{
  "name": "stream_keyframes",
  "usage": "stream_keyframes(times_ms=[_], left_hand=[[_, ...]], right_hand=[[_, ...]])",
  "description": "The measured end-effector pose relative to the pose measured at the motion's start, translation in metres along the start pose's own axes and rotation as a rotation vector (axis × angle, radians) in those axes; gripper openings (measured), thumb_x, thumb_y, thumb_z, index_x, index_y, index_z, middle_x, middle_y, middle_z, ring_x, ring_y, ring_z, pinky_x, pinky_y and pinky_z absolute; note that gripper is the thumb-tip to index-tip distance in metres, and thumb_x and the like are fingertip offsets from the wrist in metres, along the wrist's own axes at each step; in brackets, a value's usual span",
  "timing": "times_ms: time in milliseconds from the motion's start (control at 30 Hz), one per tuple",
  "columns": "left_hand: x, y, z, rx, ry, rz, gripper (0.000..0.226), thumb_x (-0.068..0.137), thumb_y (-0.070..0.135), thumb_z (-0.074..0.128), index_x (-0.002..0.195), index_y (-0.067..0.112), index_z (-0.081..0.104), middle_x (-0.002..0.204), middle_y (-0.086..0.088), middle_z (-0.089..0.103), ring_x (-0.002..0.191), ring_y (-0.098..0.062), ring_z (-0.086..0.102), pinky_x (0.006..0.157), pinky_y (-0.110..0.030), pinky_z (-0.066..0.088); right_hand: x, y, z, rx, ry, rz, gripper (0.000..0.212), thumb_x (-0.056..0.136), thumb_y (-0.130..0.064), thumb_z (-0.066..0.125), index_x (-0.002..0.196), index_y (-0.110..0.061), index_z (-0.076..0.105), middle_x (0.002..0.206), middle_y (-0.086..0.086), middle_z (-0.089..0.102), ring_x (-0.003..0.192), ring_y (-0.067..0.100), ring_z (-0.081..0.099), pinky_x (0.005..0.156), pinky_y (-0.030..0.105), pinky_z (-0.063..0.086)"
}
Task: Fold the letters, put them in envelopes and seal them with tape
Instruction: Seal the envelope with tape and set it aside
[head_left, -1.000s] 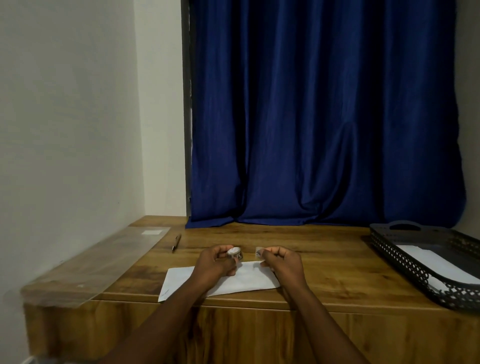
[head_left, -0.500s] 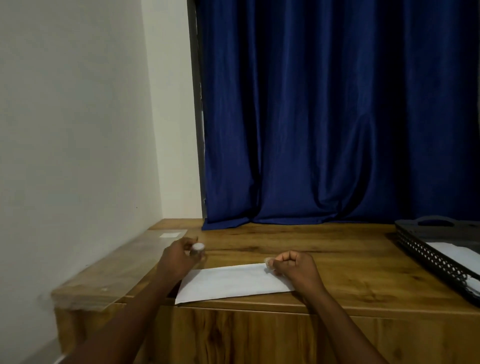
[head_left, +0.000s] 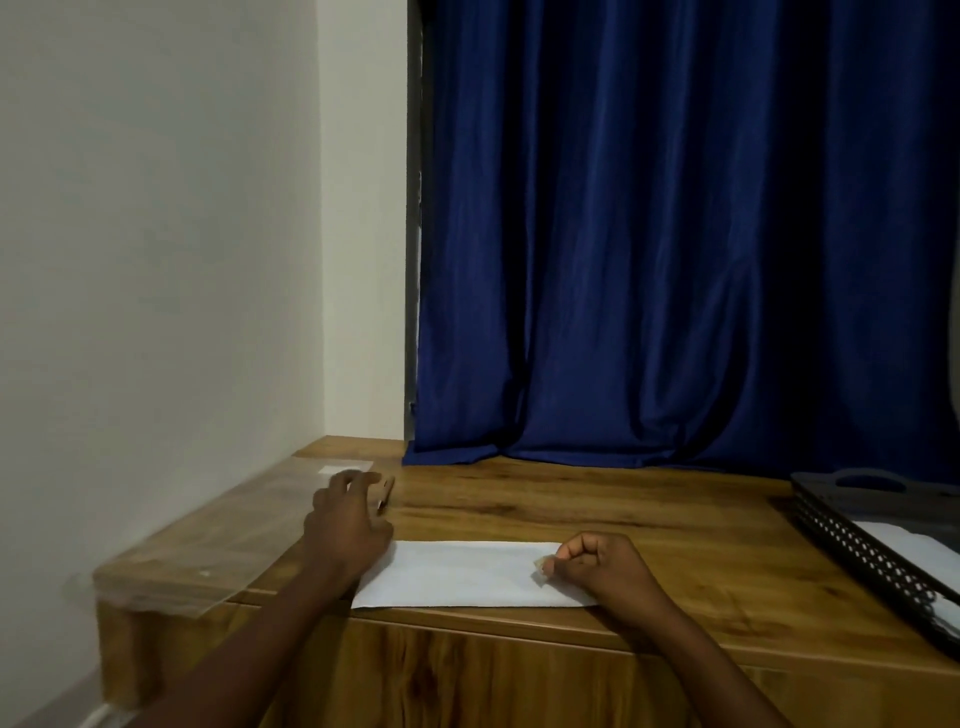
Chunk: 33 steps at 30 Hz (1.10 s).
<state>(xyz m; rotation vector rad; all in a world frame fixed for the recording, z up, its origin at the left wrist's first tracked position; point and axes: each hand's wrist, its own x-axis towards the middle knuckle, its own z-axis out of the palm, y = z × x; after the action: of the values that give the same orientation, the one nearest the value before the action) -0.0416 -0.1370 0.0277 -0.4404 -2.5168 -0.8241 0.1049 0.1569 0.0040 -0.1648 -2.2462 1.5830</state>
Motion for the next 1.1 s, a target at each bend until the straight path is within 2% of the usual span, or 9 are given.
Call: stream_keyframes(times_ms=[67, 133, 267, 333, 467, 600, 700, 900, 1100], left_hand=[[-0.012, 0.029, 0.009, -0.069, -0.062, 0.174, 0.051, 0.091, 0.031, 0.071, 0.140, 0.027, 0.057, 0.145, 0.000, 0.054, 0.128, -0.021, 0.050, 0.105, -0.036, 0.045], [-0.027, 0.062, 0.025, -0.083, -0.186, 0.325, 0.042, 0.094, 0.041, 0.068, 0.134, 0.033, 0.060, 0.142, 0.006, 0.056, 0.128, -0.014, 0.050, 0.107, -0.034, 0.044], [-0.045, 0.110, 0.055, -0.034, -0.284, 0.405, 0.039, 0.098, 0.048, 0.058, 0.134, 0.035, 0.061, 0.149, 0.005, 0.051, 0.134, -0.019, 0.045, 0.111, -0.043, 0.041], [-0.047, 0.118, 0.066, 0.048, -0.312, 0.425, 0.039, 0.099, 0.049, 0.054, 0.135, 0.034, 0.061, 0.149, 0.004, 0.051, 0.134, -0.021, 0.044, 0.111, -0.043, 0.039], [-0.051, 0.110, 0.078, 0.060, -0.350, 0.416, 0.044, 0.101, 0.056, 0.044, 0.139, 0.037, 0.057, 0.148, 0.008, 0.051, 0.134, -0.018, 0.041, 0.115, -0.043, 0.030], [-0.051, 0.106, 0.082, 0.081, -0.353, 0.442, 0.045, 0.101, 0.058, 0.040, 0.140, 0.038, 0.053, 0.147, 0.008, 0.050, 0.133, -0.019, 0.041, 0.114, -0.043, 0.030], [-0.052, 0.106, 0.082, 0.089, -0.344, 0.456, 0.047, 0.101, 0.059, 0.038, 0.141, 0.039, 0.052, 0.147, 0.007, 0.049, 0.132, -0.019, 0.040, 0.112, -0.041, 0.030], [-0.055, 0.109, 0.079, 0.080, -0.324, 0.509, 0.057, 0.098, 0.068, 0.036, 0.145, 0.038, 0.047, 0.149, 0.010, 0.046, 0.134, -0.015, 0.038, 0.113, -0.042, 0.031], [-0.062, 0.109, 0.077, 0.080, -0.343, 0.590, 0.072, 0.089, 0.084, 0.028, 0.146, 0.042, 0.041, 0.148, 0.010, 0.045, 0.132, -0.014, 0.039, 0.110, -0.042, 0.033]], right_hand=[[-0.001, -0.006, -0.008, 0.026, -0.030, 0.029, 0.016, 0.081, -0.014, 0.085, 0.085, -0.001, 0.077, 0.079, 0.009, 0.078, 0.067, 0.012, 0.071, 0.058, 0.022, 0.052], [-0.002, -0.012, -0.018, 0.026, -0.076, 0.054, 0.021, 0.082, -0.010, 0.083, 0.091, 0.008, 0.074, 0.084, 0.016, 0.078, 0.070, 0.016, 0.071, 0.061, 0.024, 0.055], [0.001, -0.028, -0.042, 0.010, -0.170, 0.113, 0.028, 0.083, -0.006, 0.081, 0.101, 0.012, 0.070, 0.098, 0.025, 0.076, 0.091, 0.036, 0.073, 0.089, 0.046, 0.057], [0.007, -0.036, -0.057, -0.095, -0.199, 0.109, 0.029, 0.084, -0.011, 0.081, 0.102, 0.008, 0.070, 0.096, 0.018, 0.078, 0.092, 0.035, 0.076, 0.085, 0.045, 0.059], [0.024, -0.047, -0.073, -0.349, -0.261, 0.109, 0.026, 0.087, -0.015, 0.080, 0.104, 0.004, 0.070, 0.087, 0.009, 0.079, 0.076, 0.021, 0.076, 0.069, 0.026, 0.061], [0.046, -0.056, -0.070, -0.584, -0.360, 0.146, 0.018, 0.090, -0.015, 0.077, 0.099, -0.001, 0.072, 0.085, 0.006, 0.078, 0.068, 0.009, 0.072, 0.055, 0.017, 0.053], [0.061, -0.062, -0.061, -0.718, -0.444, 0.146, 0.005, 0.092, -0.014, 0.074, 0.091, -0.011, 0.070, 0.084, 0.000, 0.073, 0.064, -0.001, 0.068, 0.053, 0.012, 0.048], [0.080, -0.067, -0.044, -0.927, -0.564, 0.157, 0.011, 0.089, -0.028, 0.078, 0.094, -0.021, 0.072, 0.087, -0.007, 0.072, 0.075, 0.003, 0.065, 0.063, 0.020, 0.051], [0.086, -0.064, -0.032, -1.043, -0.602, 0.163, 0.003, 0.091, -0.023, 0.074, 0.094, -0.024, 0.073, 0.094, -0.005, 0.073, 0.083, 0.008, 0.066, 0.075, 0.031, 0.054]])
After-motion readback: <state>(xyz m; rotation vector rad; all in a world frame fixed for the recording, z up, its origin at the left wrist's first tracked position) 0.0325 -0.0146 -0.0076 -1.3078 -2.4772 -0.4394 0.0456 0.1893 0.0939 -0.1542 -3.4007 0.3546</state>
